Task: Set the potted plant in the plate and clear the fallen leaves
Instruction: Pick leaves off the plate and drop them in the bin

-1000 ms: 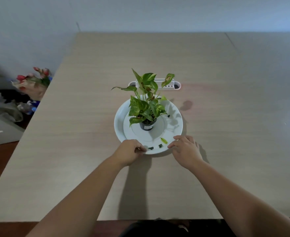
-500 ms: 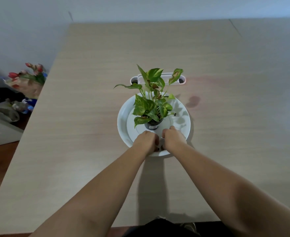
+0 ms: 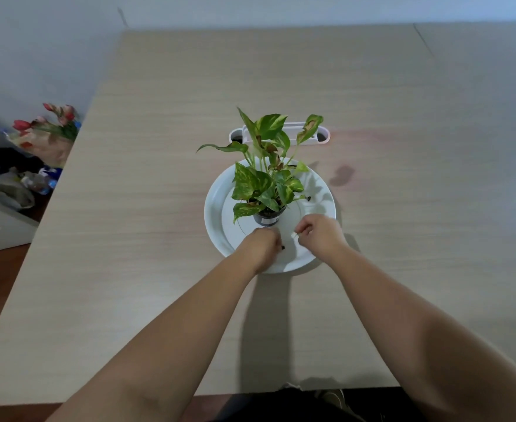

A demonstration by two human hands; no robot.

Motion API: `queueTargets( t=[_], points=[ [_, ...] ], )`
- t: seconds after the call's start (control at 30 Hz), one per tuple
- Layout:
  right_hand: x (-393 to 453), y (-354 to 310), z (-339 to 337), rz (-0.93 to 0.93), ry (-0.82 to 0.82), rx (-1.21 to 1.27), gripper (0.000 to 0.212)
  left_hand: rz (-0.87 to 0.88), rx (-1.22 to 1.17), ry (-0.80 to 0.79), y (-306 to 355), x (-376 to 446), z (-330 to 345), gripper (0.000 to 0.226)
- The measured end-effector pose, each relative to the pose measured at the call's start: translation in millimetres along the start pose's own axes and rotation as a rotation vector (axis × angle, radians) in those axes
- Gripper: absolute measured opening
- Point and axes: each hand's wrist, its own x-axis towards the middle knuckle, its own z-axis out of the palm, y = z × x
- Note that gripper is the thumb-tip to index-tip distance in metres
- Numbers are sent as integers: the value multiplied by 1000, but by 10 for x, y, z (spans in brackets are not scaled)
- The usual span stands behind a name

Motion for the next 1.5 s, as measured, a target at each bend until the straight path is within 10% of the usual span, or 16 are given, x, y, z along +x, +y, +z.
queueTargets(
  t=[0.27,0.67,1.13,1.5],
  points=[
    [-551,749,-635,225,167,822,23,23,-542,76,1019,-249,373,9],
    [-2081,2635,-1203,527,516,1266,9,164,-439,-301,2636,-474,1573,13],
    [-3033,4056,-1302,835,653,1288,12,210,-168,-489,3716,-859,2656,30],
    [-2921,4121,-1451,822,564,1251,29,190,-362,-286,3647,-779,2340,20]
  ],
)
